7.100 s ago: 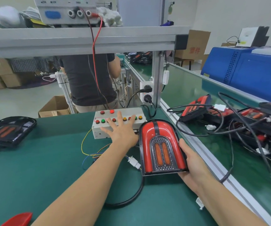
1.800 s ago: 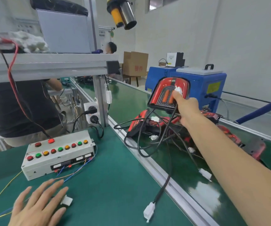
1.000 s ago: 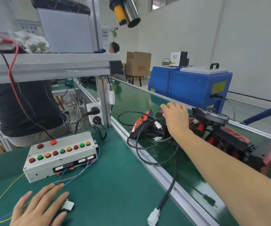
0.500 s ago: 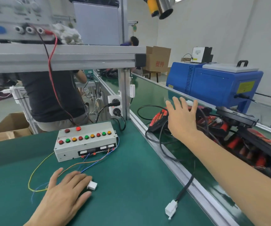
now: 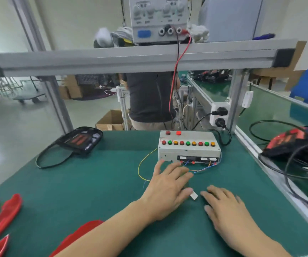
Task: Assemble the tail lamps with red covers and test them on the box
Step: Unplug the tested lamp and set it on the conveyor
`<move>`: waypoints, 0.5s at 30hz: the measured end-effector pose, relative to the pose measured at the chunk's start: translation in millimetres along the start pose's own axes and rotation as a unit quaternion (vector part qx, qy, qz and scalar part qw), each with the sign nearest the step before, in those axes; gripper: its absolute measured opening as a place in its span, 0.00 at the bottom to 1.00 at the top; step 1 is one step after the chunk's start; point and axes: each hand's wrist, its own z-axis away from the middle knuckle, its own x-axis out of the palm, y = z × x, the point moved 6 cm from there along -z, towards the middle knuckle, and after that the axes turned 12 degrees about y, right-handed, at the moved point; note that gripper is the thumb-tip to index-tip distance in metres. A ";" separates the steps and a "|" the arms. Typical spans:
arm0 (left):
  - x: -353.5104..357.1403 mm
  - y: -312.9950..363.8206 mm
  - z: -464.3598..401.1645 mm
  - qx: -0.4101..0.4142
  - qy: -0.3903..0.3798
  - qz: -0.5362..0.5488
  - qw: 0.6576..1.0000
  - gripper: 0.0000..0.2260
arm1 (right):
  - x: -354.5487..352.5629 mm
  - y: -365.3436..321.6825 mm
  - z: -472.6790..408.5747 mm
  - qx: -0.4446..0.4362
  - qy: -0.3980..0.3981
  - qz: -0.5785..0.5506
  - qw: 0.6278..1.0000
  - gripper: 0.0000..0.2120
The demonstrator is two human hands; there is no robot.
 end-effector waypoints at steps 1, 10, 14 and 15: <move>-7.0 -5.0 -2.4 -0.016 0.031 0.013 0.999 0.23 | -2.9 0.5 1.5 -0.001 0.051 -0.001 0.999 0.15; -38.9 -155.2 13.2 -0.325 0.058 -0.183 0.926 0.30 | 4.5 -0.7 11.8 -0.033 0.107 0.022 0.994 0.42; -39.9 -217.1 45.6 -0.364 -0.046 -0.298 0.881 0.32 | 0.7 0.6 13.2 -0.012 0.101 0.001 0.995 0.41; -41.0 -229.0 52.4 -0.368 -0.069 -0.322 0.869 0.33 | -0.3 1.1 13.6 -0.007 0.097 -0.010 0.995 0.41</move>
